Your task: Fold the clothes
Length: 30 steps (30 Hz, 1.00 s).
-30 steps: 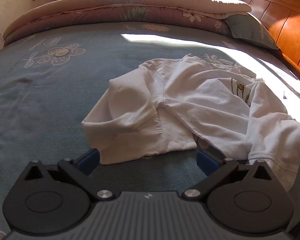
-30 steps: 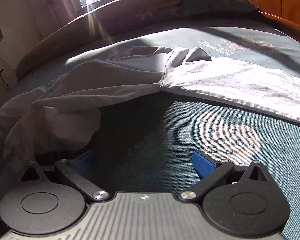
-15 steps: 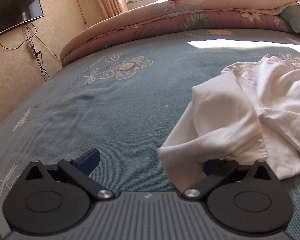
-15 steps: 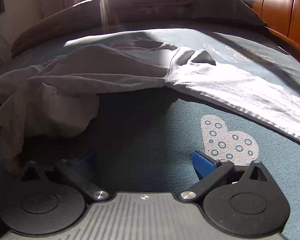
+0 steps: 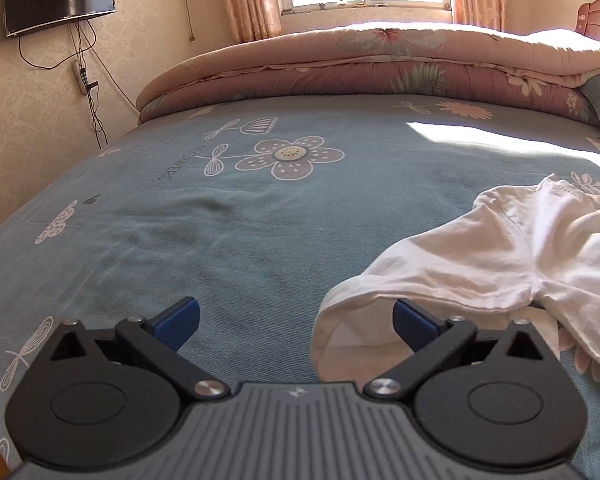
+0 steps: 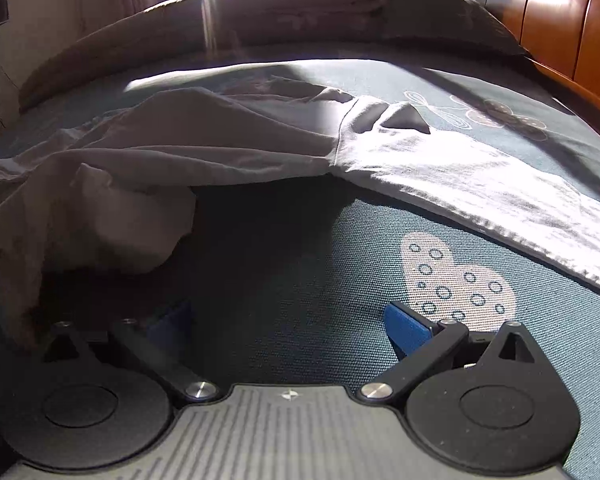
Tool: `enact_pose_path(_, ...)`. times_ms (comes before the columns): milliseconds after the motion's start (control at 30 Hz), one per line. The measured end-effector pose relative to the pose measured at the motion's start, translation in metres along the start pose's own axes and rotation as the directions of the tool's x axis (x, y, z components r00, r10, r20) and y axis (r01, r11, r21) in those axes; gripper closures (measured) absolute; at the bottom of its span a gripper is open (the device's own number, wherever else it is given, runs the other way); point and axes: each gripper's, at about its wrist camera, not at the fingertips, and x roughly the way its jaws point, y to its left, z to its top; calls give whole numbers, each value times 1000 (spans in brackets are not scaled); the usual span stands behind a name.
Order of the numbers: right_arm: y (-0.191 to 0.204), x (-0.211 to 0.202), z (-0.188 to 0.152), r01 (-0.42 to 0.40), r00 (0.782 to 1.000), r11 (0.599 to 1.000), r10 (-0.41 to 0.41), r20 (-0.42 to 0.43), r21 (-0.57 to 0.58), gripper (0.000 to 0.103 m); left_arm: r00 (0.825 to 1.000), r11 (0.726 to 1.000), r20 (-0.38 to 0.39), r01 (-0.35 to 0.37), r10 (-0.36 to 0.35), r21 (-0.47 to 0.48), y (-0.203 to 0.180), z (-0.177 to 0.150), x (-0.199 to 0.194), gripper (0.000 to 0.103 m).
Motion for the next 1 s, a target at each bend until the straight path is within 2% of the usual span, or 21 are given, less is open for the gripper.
enact_pose_path(100, 1, 0, 0, 3, 1000, 1000, -3, -2, -2, 0, 999, 1000, -53, -11, 12, 28, -15, -10, 17, 1)
enact_pose_path(233, 0, -1, 1, -1, 1000, 1000, 1, -6, -5, 0, 993, 997, -100, -67, 69, 27, -17, -16, 40, 1)
enact_pose_path(333, -1, 0, 1, -1, 1000, 1000, 1, -6, -6, 0, 992, 993, -46, -116, 117, 21, -14, -6, 41, 1)
enact_pose_path(433, 0, 1, 1, 3, 1000, 1000, -3, -5, -6, 0, 986, 987, 56, -160, 159, 10, -16, 12, 33, 1)
enact_pose_path(533, 0, 1, 1, 6, 1000, 1000, -6, -4, -6, 0, 976, 989, 162, -149, 148, -9, -23, 34, 21, 1)
enact_pose_path(600, 0, 2, 1, 8, 1000, 1000, -8, -3, -6, 0, 964, 993, 239, -120, 117, -1, -36, 52, 12, 1)
enact_pose_path(700, 0, 2, 1, 9, 1000, 1000, -9, -1, -6, 0, 949, 998, 313, -57, 47, 23, -60, 71, 0, 1)
enact_pose_path(800, 1, 2, 0, 8, 1000, 1000, -8, 2, -7, 0, 933, 996, 351, 65, -84, 65, -95, 88, -11, 1)
enact_pose_path(900, 0, 2, 0, 6, 1000, 1000, -6, 5, -8, 0, 912, 972, 341, 188, -226, 142, -139, 93, -18, 1)
enact_pose_path(933, 0, 2, 0, 6, 1000, 1000, -6, 6, -8, 0, 906, 958, 323, 230, -275, 171, -153, 91, -20, 1)
enact_pose_path(1000, 0, 3, 0, 4, 1000, 1000, -4, 6, -8, 0, 884, 913, 255, 339, -392, 228, -185, 83, -21, 1)
